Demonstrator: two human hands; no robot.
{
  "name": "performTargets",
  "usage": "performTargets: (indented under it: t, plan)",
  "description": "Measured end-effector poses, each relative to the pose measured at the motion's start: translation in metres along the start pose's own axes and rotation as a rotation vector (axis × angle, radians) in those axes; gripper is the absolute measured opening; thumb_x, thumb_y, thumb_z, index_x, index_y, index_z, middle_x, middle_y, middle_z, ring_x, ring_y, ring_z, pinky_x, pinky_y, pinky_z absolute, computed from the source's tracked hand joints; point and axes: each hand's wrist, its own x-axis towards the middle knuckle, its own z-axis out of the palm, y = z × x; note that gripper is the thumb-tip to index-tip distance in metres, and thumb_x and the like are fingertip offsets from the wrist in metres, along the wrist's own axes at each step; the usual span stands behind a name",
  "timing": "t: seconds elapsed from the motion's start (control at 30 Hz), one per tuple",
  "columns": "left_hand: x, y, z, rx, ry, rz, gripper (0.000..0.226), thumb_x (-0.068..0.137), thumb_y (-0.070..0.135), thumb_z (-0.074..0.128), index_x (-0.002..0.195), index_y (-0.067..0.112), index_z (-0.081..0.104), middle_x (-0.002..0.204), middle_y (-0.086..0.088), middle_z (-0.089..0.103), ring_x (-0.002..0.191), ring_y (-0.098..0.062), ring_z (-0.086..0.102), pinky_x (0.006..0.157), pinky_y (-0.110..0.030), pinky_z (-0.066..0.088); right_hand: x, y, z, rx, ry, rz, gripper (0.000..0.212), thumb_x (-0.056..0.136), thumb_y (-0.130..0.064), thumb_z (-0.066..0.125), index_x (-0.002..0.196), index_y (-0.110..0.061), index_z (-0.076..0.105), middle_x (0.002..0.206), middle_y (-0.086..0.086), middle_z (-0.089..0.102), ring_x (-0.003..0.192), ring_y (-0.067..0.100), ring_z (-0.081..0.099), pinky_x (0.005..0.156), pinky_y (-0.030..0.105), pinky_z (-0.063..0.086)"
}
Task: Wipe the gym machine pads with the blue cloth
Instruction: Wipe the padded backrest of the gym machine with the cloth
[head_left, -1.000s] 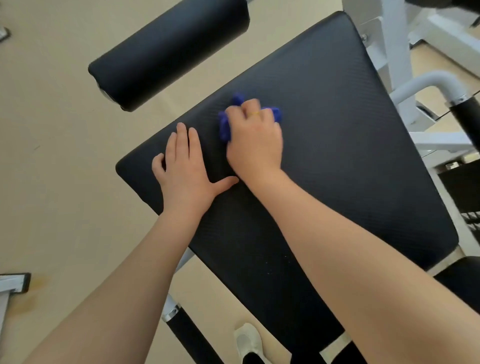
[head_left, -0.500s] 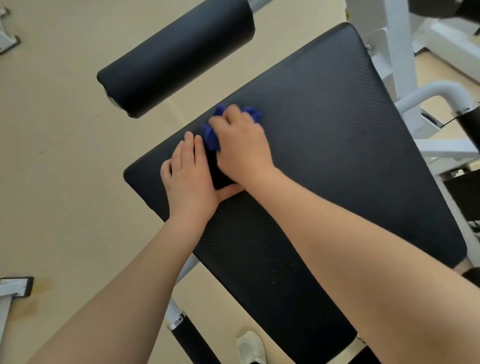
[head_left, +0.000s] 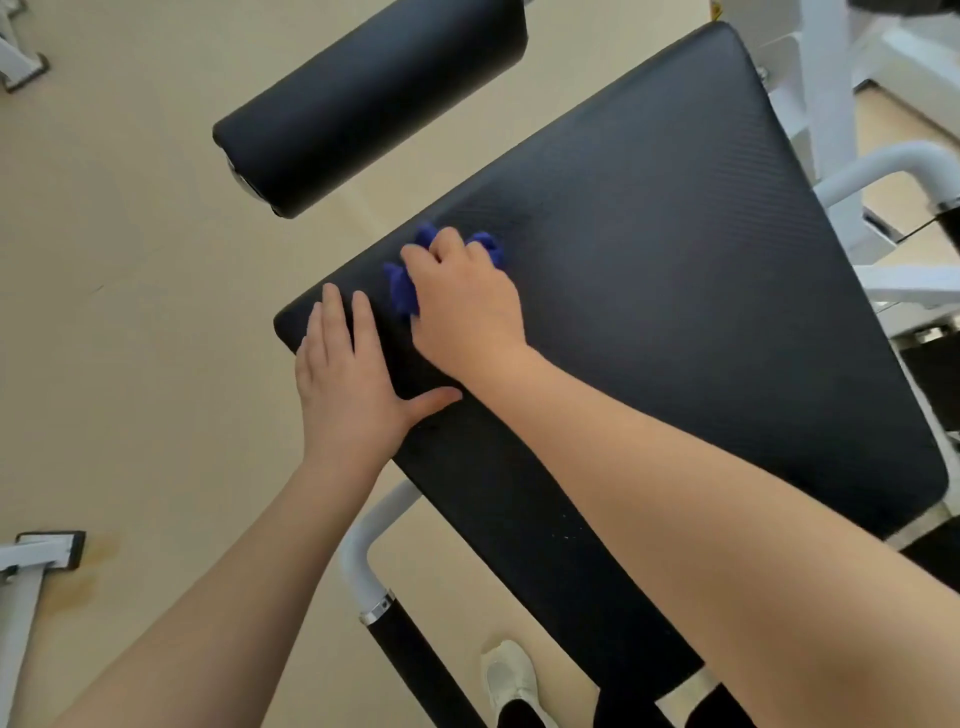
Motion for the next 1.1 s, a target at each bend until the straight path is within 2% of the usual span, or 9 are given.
performTargets:
  t: [0.1,0.23,0.33,0.5,0.57,0.7,0.8,1.0,1.1]
  plan:
    - [0.0,-0.004,0.0,0.0,-0.018,0.026,0.12,0.062,0.062,0.071,0.148,0.006,0.009,0.158,-0.016,0.003,0.146,-0.029,0.003,0.117,-0.043,0.01,-0.007,0.006,0.002,-0.002,-0.048,-0.115,0.042,0.088,-0.024,0.055,0.129,-0.019,0.047,0.129,0.008,0.045,0.109,0.023,0.048,0.07,0.029,0.042]
    - [-0.007,-0.016,-0.004,0.044,-0.024,0.038,0.119,0.062,0.064,0.069,0.147,0.007,0.01,0.156,-0.015,0.008,0.144,-0.03,0.008,0.115,-0.042,0.012,0.022,0.038,-0.017,0.031,0.068,0.246,0.033,0.09,-0.022,0.051,0.123,-0.019,0.051,0.123,0.008,0.045,0.107,0.027,0.047,0.068,0.036,0.043]
    - [-0.015,-0.015,0.002,0.122,-0.032,0.033,0.12,0.063,0.068,0.065,0.148,0.008,0.006,0.156,-0.015,0.01,0.144,-0.03,0.009,0.115,-0.044,0.013,0.019,0.026,-0.015,-0.014,0.071,0.348,0.035,0.088,-0.02,0.055,0.122,-0.018,0.05,0.126,0.009,0.043,0.109,0.026,0.047,0.069,0.033,0.043]
    - [-0.02,-0.01,0.005,0.096,-0.011,-0.002,0.103,0.077,0.044,0.068,0.148,0.005,0.003,0.158,-0.014,0.004,0.146,-0.027,0.004,0.117,-0.045,0.014,-0.032,-0.03,0.007,-0.037,-0.156,-0.116,0.048,0.088,-0.022,0.055,0.134,-0.024,0.042,0.131,0.006,0.043,0.113,0.023,0.046,0.068,0.027,0.035]
    - [-0.022,-0.01,0.006,0.06,-0.027,-0.024,0.108,0.075,0.05,0.066,0.148,0.005,0.0,0.158,-0.012,0.0,0.146,-0.026,0.002,0.116,-0.044,0.012,-0.031,-0.015,0.003,-0.075,-0.158,-0.154,0.055,0.086,-0.019,0.057,0.137,-0.024,0.038,0.132,0.006,0.043,0.114,0.023,0.046,0.068,0.028,0.036]
    - [-0.022,-0.011,0.009,0.027,-0.026,-0.011,0.115,0.071,0.06,0.064,0.148,0.005,-0.003,0.159,-0.012,-0.002,0.146,-0.026,0.0,0.116,-0.042,0.011,-0.002,0.03,-0.016,0.0,0.008,0.283,0.057,0.084,-0.012,0.059,0.136,-0.016,0.034,0.132,0.007,0.046,0.117,0.028,0.046,0.072,0.033,0.039]
    - [-0.02,-0.016,0.011,0.005,-0.019,0.028,0.113,0.071,0.06,0.064,0.148,0.006,0.003,0.158,-0.012,0.0,0.146,-0.027,0.002,0.116,-0.04,0.012,-0.002,0.022,-0.013,-0.035,0.054,0.416,0.044,0.087,-0.013,0.057,0.129,-0.011,0.042,0.129,0.01,0.046,0.113,0.029,0.047,0.078,0.033,0.043]
    - [-0.017,-0.029,0.005,-0.197,-0.008,0.08,0.097,0.076,0.044,0.069,0.147,0.005,0.017,0.158,-0.011,0.01,0.146,-0.026,0.008,0.116,-0.033,0.011,-0.038,-0.016,0.012,-0.024,-0.018,-0.056,0.044,0.087,-0.017,0.055,0.13,-0.015,0.049,0.128,0.009,0.05,0.108,0.029,0.051,0.081,0.035,0.046]
    - [-0.02,-0.043,0.001,-0.435,0.111,0.061,0.068,0.084,0.027,0.066,0.14,0.003,0.037,0.149,-0.011,0.031,0.139,-0.023,0.027,0.111,-0.024,0.019,-0.024,0.013,0.003,-0.022,0.098,0.141,0.037,0.085,-0.016,0.053,0.122,-0.017,0.056,0.122,0.01,0.052,0.1,0.033,0.052,0.076,0.037,0.048]
